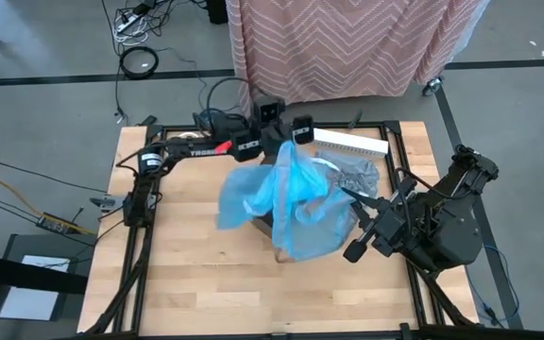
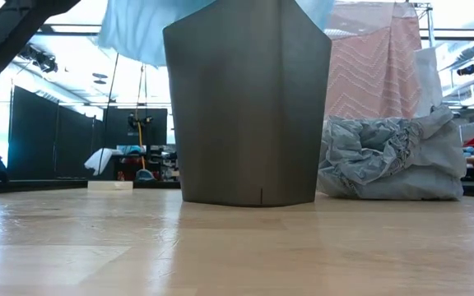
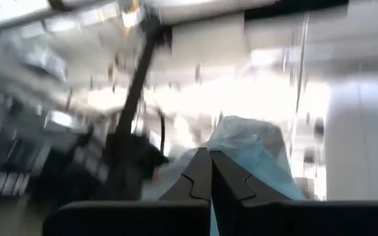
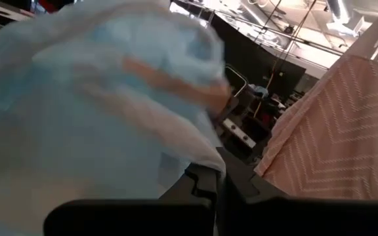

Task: Place trash/remove bag and relplace
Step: Insert the new blue trash bag into the black trash bin

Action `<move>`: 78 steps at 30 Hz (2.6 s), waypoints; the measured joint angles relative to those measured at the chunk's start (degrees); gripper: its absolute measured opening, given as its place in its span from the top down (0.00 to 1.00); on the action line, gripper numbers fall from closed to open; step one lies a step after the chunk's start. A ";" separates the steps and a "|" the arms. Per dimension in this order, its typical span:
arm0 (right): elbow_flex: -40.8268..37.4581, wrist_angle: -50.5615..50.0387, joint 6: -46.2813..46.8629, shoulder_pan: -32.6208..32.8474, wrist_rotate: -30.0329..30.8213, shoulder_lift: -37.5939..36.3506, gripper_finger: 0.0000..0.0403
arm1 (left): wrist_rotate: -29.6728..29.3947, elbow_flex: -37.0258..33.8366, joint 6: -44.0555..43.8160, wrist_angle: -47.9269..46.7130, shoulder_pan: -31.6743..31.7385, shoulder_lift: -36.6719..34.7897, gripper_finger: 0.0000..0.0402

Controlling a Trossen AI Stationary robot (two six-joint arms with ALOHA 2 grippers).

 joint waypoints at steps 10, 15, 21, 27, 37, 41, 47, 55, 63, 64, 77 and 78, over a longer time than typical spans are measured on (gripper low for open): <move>0.00 0.07 0.01 -0.04 -0.02 0.00 1.00 | 27.56 0.12 -0.40 -5.38 2.90 -0.42 0.96; 0.00 0.00 0.59 -0.04 -0.02 0.00 1.00 | 27.51 1.73 -2.90 -5.40 5.26 -2.28 0.96; 0.00 0.08 0.45 -0.07 -0.02 0.00 1.00 | 26.10 1.92 -7.69 -5.45 10.04 -6.76 0.96; 0.00 0.02 0.09 -0.39 -0.02 0.00 1.00 | 26.25 1.97 -9.59 -5.35 14.27 -13.08 0.96; 0.00 -0.17 0.04 -0.70 -0.02 0.00 1.00 | 28.60 1.99 -8.82 -4.83 19.12 -19.31 0.96; 0.00 -0.21 0.08 -0.68 -0.02 0.00 1.00 | 28.64 1.97 -7.90 -0.61 19.15 -19.25 0.94; 0.00 -0.70 0.62 -0.47 -0.02 0.00 1.00 | 28.89 1.92 -8.35 -0.66 18.85 -19.06 0.86; 0.00 -1.55 0.63 -0.33 -0.04 0.00 1.00 | 27.22 1.64 -4.78 -0.54 18.45 -18.87 0.86; 0.00 -1.63 0.59 -0.33 -0.02 0.00 1.00 | 24.33 -0.92 -4.69 -0.84 17.79 -18.88 0.86; 0.00 -1.65 0.59 -0.33 -0.02 0.00 1.00 | 23.89 -1.21 -4.75 -0.91 17.79 -18.88 0.86; 0.00 -1.60 0.63 -0.20 -0.03 0.00 1.00 | 28.02 -1.75 -1.67 0.17 15.90 -18.90 0.66; 0.00 -1.62 0.63 -0.20 -0.02 0.00 1.00 | 28.04 -1.75 -1.65 0.17 16.16 -18.95 0.62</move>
